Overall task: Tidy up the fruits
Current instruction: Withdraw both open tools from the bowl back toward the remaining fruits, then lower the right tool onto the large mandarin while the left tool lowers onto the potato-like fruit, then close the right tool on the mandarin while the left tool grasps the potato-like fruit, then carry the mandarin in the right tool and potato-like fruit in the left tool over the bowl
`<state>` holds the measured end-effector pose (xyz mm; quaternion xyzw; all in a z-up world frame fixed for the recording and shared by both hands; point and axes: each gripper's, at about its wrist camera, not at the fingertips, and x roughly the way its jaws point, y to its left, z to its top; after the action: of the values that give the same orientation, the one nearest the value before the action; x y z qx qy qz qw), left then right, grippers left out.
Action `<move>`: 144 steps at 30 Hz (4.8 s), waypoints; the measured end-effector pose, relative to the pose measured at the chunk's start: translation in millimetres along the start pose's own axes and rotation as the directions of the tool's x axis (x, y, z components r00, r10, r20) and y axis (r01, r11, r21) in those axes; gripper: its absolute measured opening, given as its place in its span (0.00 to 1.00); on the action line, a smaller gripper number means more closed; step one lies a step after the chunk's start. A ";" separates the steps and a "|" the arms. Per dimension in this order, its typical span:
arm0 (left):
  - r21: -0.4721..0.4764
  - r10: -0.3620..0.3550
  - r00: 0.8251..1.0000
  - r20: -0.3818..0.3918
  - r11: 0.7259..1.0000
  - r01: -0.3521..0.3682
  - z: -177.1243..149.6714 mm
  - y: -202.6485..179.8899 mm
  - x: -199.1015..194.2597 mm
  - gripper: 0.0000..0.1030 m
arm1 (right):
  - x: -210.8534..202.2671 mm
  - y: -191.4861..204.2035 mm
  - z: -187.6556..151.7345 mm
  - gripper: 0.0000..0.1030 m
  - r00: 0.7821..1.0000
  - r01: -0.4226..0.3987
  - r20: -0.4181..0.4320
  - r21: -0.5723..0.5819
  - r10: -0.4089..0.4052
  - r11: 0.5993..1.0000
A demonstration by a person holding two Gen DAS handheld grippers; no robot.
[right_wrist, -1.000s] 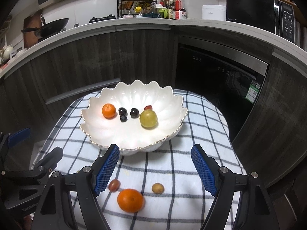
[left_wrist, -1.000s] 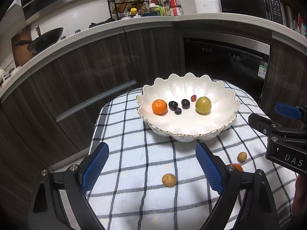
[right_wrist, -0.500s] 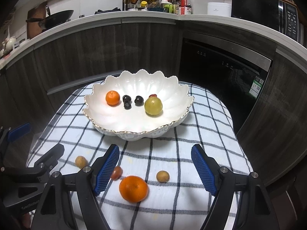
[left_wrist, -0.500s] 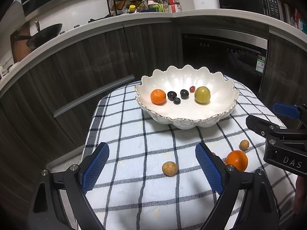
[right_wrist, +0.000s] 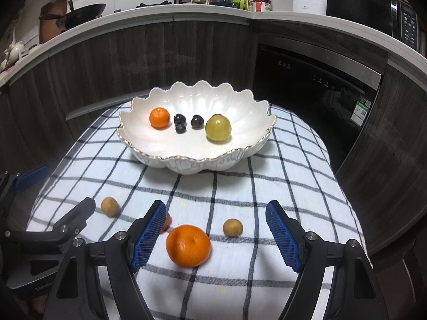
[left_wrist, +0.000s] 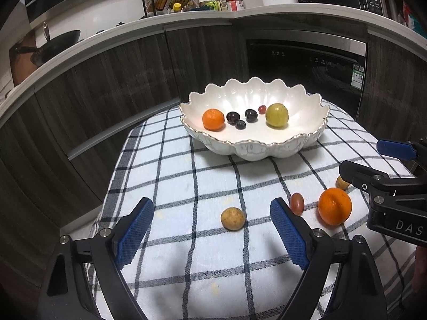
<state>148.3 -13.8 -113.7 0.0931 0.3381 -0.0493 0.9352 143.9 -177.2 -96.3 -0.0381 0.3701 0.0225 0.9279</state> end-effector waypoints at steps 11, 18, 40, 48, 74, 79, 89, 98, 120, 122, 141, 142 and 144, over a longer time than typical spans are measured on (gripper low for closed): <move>-0.003 0.011 1.000 0.010 1.000 -0.011 -9.9 -4.0 10.3 0.81 | 8.1 3.1 -11.6 0.75 1.000 -0.007 -0.010 -0.007 0.007 1.000; -0.003 -0.004 1.000 -0.014 1.000 0.004 -13.7 -6.7 20.3 0.75 | 15.6 2.3 -17.8 0.75 0.999 -0.017 -0.029 -0.003 0.017 1.000; -0.056 -0.066 0.985 -0.159 0.997 0.058 -17.7 -4.3 54.7 0.52 | 37.0 12.0 -30.6 0.58 0.990 -0.098 -0.100 0.000 0.097 0.995; -0.068 -0.085 0.977 -0.194 0.995 0.073 -16.6 -5.8 61.9 0.43 | 47.4 11.6 -34.7 0.51 0.983 -0.126 -0.134 0.019 0.128 0.992; -0.081 -0.092 0.981 -0.170 0.994 0.079 -10.6 -5.9 50.0 0.26 | 40.9 11.1 -31.4 0.46 0.982 -0.150 -0.113 0.026 0.152 0.988; -0.084 -0.087 0.983 -0.162 0.994 0.074 -7.7 -4.2 41.9 0.26 | 35.5 11.3 -28.2 0.45 0.984 -0.149 -0.098 0.024 0.150 0.989; -0.080 -0.071 0.989 -0.128 0.995 0.061 2.5 -5.2 20.8 0.26 | 18.0 6.9 -20.1 0.45 0.988 -0.147 -0.050 0.029 0.148 0.989; -0.084 -0.059 0.993 -0.106 0.995 0.050 9.0 -5.4 5.7 0.26 | 4.7 3.5 -12.1 0.45 0.989 -0.147 -0.015 0.032 0.148 0.989; -0.086 -0.054 0.996 -0.066 0.995 0.049 37.3 -12.4 -6.1 0.26 | -12.0 -16.9 16.0 0.45 0.992 -0.118 0.056 0.060 0.115 0.991; -0.086 -0.055 0.996 -0.064 0.995 0.049 41.1 -13.9 -5.4 0.26 | -12.2 -18.9 19.2 0.45 0.991 -0.119 0.061 0.063 0.115 0.991; -0.075 -0.059 0.998 -0.036 0.996 0.056 82.5 -17.8 5.9 0.26 | -7.6 -37.2 56.5 0.45 0.990 -0.106 0.098 0.087 0.097 0.991; -0.075 -0.059 0.998 -0.035 0.996 0.056 84.5 -17.6 6.6 0.26 | -7.3 -37.7 57.9 0.45 0.990 -0.104 0.099 0.087 0.096 0.991; -0.076 -0.059 0.998 -0.033 0.996 0.057 88.6 -16.9 8.5 0.26 | -6.6 -39.1 62.2 0.45 0.990 -0.102 0.103 0.087 0.092 0.991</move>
<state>207.4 -49.0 -54.7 0.0490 0.3585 -0.0620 0.9302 184.5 -210.8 -44.6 0.0240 0.3258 0.0524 0.9437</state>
